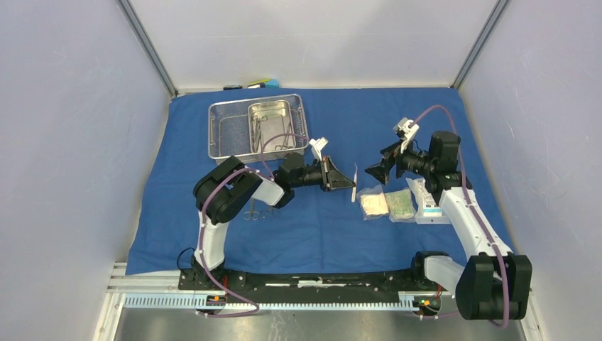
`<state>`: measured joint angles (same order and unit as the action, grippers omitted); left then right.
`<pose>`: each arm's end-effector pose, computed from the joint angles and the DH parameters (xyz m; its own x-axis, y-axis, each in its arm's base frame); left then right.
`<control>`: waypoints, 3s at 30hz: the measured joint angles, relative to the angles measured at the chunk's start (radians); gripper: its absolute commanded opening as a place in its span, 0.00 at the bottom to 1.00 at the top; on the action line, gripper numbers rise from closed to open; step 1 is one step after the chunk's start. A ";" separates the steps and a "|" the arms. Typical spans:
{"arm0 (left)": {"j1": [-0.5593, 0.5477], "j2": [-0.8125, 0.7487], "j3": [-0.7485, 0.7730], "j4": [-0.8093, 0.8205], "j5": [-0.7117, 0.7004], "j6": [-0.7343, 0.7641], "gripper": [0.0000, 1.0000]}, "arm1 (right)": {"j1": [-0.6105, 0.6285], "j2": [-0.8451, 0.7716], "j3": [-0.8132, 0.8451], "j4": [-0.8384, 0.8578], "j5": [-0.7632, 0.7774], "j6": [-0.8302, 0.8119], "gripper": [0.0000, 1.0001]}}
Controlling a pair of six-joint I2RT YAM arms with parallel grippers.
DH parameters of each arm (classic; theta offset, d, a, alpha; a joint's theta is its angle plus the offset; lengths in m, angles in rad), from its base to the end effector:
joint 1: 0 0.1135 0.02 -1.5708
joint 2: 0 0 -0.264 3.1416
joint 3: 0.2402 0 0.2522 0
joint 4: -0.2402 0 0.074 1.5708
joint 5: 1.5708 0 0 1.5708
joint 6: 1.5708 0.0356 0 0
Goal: Open and lay out the surgical kit
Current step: Adjust the medical item in the surgical kit.
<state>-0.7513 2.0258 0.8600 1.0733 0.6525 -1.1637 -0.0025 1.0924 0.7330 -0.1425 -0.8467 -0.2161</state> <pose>0.2699 -0.2817 0.1397 -0.9305 -0.1293 -0.3428 0.3277 0.1244 -0.9366 0.2345 0.0261 0.2709 -0.3294 -0.1412 -0.9336 -0.7430 0.6489 0.1640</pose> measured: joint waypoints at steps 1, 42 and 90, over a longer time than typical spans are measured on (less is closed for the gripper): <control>0.003 0.000 0.000 0.035 0.008 -0.002 0.08 | 0.000 0.004 -0.011 0.024 -0.020 0.024 0.97; -0.195 -0.175 0.367 -1.386 -0.671 0.525 0.06 | 0.000 0.059 -0.063 -0.033 0.064 -0.034 0.85; -0.256 0.086 0.707 -1.732 -0.730 0.168 0.21 | -0.072 -0.010 -0.062 -0.130 0.163 -0.129 0.89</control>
<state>-1.0069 2.1117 1.5669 -0.6582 -0.0772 -0.9955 -0.0742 1.0824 0.6712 -0.2726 -0.6842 -0.3454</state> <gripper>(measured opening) 0.198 0.891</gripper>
